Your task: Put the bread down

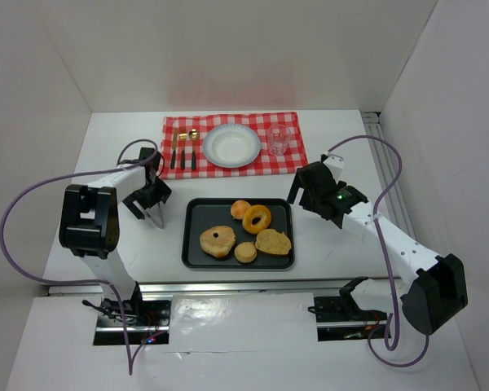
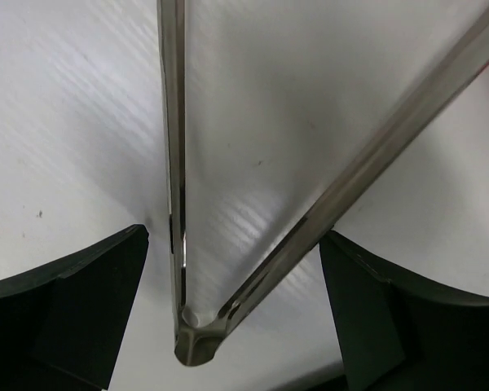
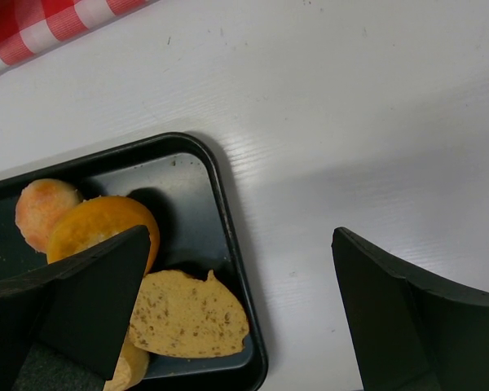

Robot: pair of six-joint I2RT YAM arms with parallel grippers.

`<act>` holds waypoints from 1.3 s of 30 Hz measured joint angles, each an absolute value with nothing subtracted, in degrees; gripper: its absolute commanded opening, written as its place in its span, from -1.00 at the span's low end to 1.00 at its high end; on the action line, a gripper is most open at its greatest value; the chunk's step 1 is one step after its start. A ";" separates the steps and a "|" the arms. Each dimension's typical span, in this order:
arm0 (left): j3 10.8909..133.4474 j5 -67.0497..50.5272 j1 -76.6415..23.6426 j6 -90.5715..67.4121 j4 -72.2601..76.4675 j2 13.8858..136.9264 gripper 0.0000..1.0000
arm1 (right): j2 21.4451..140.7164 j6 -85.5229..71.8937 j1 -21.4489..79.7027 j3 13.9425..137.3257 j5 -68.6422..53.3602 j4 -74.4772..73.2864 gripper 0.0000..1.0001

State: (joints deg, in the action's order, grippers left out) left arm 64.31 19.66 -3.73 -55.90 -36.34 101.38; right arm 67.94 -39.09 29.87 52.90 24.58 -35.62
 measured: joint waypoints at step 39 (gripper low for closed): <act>69.14 0.93 -21.67 -31.35 -44.36 70.70 0.05 | 69.01 -37.34 29.87 53.49 24.64 -35.55 1.00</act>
State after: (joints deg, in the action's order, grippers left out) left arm 69.14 0.93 -21.67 -31.35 -44.36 70.70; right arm 69.01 -37.34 29.87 53.49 24.64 -35.55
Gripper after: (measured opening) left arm 0.519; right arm 0.999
